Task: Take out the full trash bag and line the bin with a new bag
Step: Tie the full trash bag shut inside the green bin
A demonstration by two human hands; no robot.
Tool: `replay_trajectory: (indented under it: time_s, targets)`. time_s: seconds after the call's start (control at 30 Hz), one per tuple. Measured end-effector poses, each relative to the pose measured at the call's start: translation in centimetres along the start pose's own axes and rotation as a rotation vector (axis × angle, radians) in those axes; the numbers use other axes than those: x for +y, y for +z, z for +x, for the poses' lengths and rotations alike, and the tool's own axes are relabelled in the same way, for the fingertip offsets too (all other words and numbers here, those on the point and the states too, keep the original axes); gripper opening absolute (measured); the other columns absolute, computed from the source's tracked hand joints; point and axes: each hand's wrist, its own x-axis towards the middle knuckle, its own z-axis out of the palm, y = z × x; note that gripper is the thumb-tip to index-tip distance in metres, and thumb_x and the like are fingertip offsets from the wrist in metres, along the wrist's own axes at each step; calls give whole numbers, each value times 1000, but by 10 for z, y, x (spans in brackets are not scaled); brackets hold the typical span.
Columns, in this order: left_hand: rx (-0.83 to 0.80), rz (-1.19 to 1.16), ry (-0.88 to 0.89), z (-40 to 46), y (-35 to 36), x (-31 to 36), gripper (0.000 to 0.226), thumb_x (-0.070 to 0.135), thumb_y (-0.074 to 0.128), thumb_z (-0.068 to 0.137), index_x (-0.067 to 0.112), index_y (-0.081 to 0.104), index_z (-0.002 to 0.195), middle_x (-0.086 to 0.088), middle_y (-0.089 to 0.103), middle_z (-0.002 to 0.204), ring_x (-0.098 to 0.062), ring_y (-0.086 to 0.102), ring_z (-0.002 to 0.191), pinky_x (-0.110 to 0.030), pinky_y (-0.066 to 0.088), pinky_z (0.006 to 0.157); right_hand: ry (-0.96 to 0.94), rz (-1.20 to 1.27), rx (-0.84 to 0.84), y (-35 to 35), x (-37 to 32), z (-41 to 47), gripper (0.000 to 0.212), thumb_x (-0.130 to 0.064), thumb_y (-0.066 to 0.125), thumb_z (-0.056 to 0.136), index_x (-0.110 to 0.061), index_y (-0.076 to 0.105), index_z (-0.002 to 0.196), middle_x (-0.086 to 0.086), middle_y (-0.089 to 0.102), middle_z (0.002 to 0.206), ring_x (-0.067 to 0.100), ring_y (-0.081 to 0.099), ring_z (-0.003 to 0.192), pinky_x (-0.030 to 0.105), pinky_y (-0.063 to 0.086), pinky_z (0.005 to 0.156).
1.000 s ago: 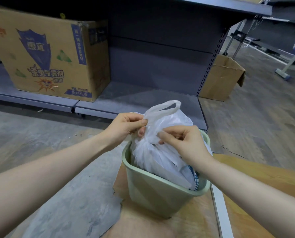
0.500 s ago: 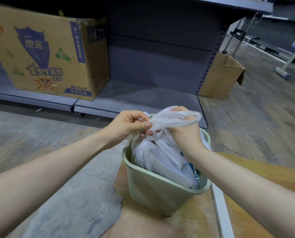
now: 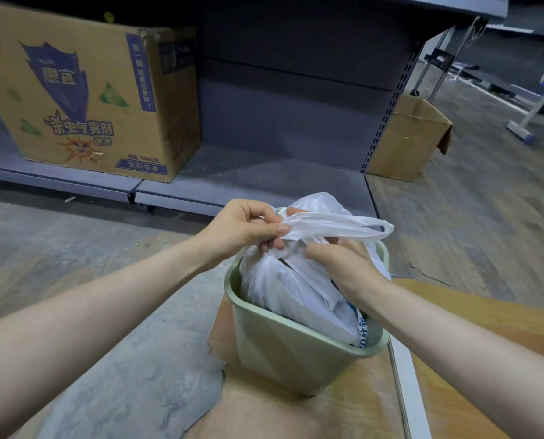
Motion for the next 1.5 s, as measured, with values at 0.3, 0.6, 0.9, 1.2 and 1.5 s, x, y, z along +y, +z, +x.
replay_trajectory:
  time_s: [0.3,0.6,0.9,1.2,1.5]
  targets:
    - [-165,38,-219,8,-13,13,8,10,67,84,10,59,86,-3,67,66,-14,59,60,-20,48,68,21,131,188,10,-5,9,10,-17,65,87,-22,70,95,-3,72,95,4,67,88,13,51,78]
    - [-76,-78,-292,8,-19,14,17,0,62,85,14,54,91,-11,71,73,-18,68,66,-31,54,82,86,-56,-11,-3,-12,11,17,-36,64,85,-28,73,97,-9,74,100,2,67,98,17,49,87]
    - [76,-74,-259,4,-12,12,25,-2,65,83,16,49,79,-13,65,85,-20,62,72,-36,48,84,-93,-372,-177,-10,-27,17,7,-11,74,79,-11,72,73,-5,68,75,5,64,78,20,49,73]
    - [68,67,-46,-6,-8,18,27,3,78,71,14,53,72,-15,72,76,-23,63,79,-38,45,81,-279,-580,102,6,-10,22,18,1,77,64,-11,64,59,-4,54,52,5,45,49,15,32,48]
    - [-104,185,8,-7,-15,13,28,-3,63,84,17,74,101,7,74,101,-5,67,99,-21,54,88,-817,-577,279,10,13,22,22,-19,67,73,1,63,63,8,61,58,14,49,59,23,43,52]
